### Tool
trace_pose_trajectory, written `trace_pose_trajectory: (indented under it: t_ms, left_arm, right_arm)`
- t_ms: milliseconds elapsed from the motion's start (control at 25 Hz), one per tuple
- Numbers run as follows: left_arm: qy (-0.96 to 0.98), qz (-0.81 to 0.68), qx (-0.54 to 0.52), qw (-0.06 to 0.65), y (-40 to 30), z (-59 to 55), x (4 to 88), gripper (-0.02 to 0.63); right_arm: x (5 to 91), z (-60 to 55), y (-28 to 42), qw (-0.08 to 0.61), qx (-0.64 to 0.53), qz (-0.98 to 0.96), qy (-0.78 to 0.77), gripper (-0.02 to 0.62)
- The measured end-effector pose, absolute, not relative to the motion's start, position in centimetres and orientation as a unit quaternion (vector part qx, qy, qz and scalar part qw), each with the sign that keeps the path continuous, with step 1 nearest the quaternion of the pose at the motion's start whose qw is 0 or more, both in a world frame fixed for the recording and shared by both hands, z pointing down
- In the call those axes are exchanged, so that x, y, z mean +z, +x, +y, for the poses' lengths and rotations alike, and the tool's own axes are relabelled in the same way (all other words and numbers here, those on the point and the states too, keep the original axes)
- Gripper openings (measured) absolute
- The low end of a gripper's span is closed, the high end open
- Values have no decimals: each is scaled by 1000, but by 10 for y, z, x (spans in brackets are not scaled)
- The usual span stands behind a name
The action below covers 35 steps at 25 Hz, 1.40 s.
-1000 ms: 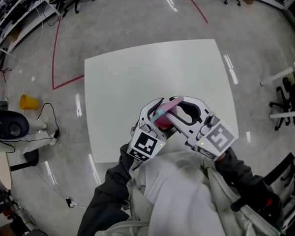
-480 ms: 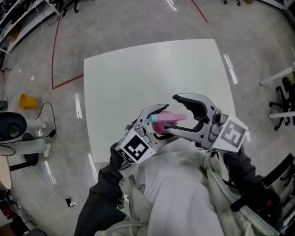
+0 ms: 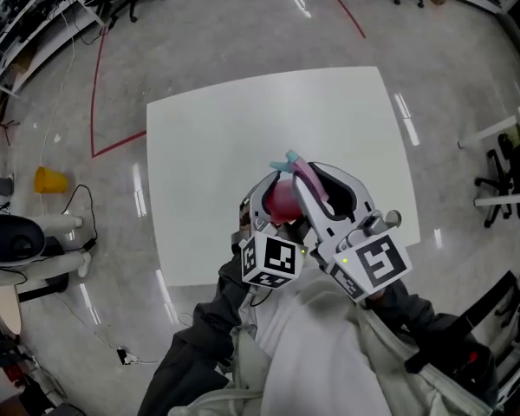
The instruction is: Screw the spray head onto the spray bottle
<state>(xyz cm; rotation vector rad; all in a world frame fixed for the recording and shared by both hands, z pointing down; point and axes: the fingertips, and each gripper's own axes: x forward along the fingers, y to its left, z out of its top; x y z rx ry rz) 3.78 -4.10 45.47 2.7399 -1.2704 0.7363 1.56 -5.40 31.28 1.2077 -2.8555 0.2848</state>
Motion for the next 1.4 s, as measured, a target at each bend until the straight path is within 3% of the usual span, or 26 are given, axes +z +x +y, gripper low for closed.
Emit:
trace_pose_trajectory:
  t_ms: [120,320,400,480,560,600,840,960,1000,1040,1120,1400]
  left_arm:
    - [934,-319,160,29,56,-24,436,430]
    - [958,-243,155,3,44,-15,424,430]
    - [968,-207,139,9,39,-7,418,430]
    - [985,-132,109,17,40,16,404,430]
    - [995,-31,85,30,43,47,387,430]
    - [996,22,77,38,45,63,380,430]
    - [969,231,41,77,60,124,347,430]
    - [972,218,11,82,64,117,342,430]
    - [977,195,3,86,64,107,343,430]
    - [982,162,-3,94,63,95,346,430]
    - [991,78,-8,111,58,64,353,430]
    - [976,-173,129,40,53,-15,404,430]
  right_arm:
    - [292,-39,14,-12,48,-955,292,75]
    - [255,-27,48,-112,75,-976,171,78]
    - [263,-30,60,-96,62,-980,160,79]
    - [275,-22,54,-56,54,-991,112,139]
    - [284,-4,41,-13,61,-997,41,297]
    - [285,6,35,2,63,-998,4,337]
    - [252,58,13,-35,75,-976,-202,337]
    - [243,58,4,-58,77,-976,-195,309]
    - [244,48,3,-56,76,-982,-165,242]
    - [247,38,4,-54,79,-987,-133,228]
    - [249,18,8,-55,90,-992,-75,66]
    - [277,-13,0,26,55,-995,81,60]
